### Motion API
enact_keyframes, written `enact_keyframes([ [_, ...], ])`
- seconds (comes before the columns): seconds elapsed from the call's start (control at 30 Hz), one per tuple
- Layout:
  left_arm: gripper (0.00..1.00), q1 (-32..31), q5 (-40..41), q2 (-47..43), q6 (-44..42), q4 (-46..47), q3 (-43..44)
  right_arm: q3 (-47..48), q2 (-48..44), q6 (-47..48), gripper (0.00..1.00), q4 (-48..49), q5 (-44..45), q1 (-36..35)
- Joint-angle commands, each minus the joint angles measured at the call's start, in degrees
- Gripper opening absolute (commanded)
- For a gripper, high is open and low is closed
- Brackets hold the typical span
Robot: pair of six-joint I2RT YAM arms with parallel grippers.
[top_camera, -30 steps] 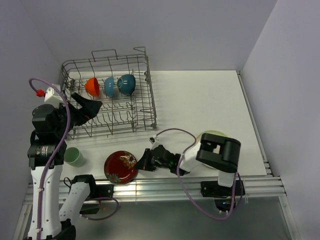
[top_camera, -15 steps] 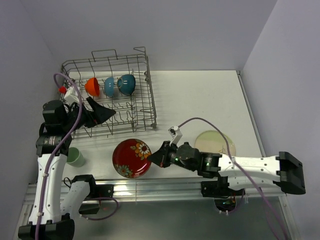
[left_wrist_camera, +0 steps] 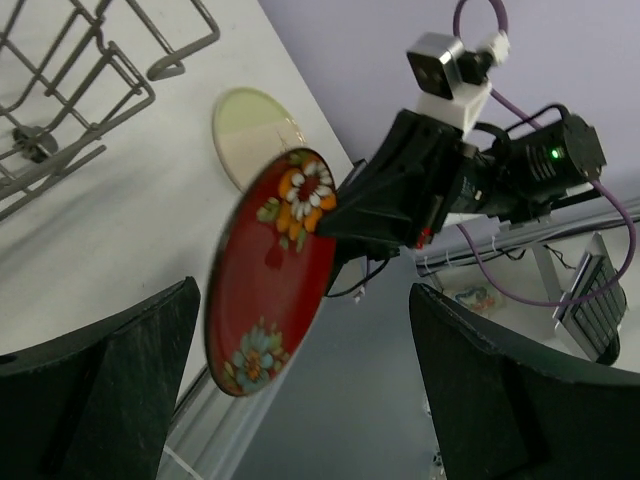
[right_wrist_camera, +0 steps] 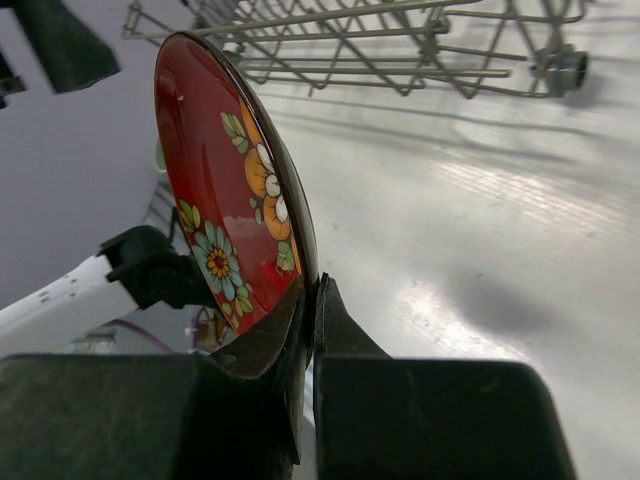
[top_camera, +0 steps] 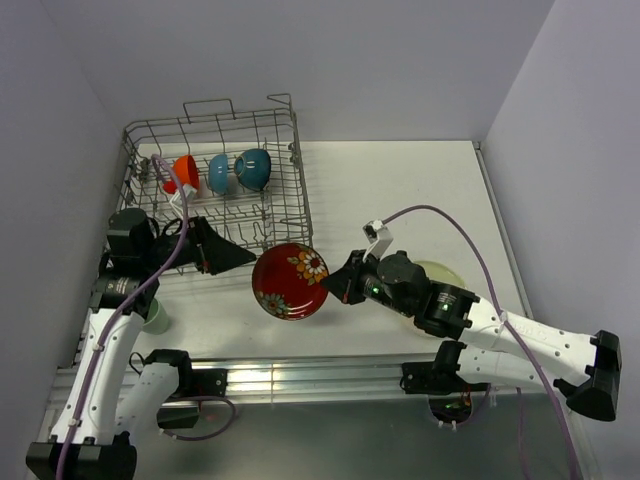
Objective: Load the mixed dishes into the dish rack
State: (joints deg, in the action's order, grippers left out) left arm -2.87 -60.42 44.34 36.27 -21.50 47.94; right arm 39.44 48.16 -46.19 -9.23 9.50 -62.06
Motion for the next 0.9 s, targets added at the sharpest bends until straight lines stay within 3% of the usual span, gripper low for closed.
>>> enact_keyframes([
  [0.0, 0.91, -2.83, -1.81, -0.31, 1.35, 4.80, -0.74, 5.55, -0.53, 1.72, 0.00, 3.35, -4.13, 3.08],
  [0.27, 0.92, -5.48, 4.95, 0.84, -1.55, 1.20, 0.92, 10.66, -0.70, 3.48, 0.00, 0.71, -5.54, 4.67],
  [0.47, 0.91, -6.18, 5.05, 2.42, -1.12, 2.33, 0.31, 11.53, -2.28, 3.74, 0.00, 0.09, -6.51, 6.07],
  [0.63, 0.86, -9.25, 2.24, 2.33, 1.78, 7.43, -1.18, 12.76, -1.67, 4.18, 0.00, 0.18, -7.74, 7.83],
  [0.87, 0.70, -10.92, -1.98, 1.01, 8.99, 17.71, -3.82, 13.29, -1.32, 3.66, 0.00, 1.50, -11.25, 10.29],
])
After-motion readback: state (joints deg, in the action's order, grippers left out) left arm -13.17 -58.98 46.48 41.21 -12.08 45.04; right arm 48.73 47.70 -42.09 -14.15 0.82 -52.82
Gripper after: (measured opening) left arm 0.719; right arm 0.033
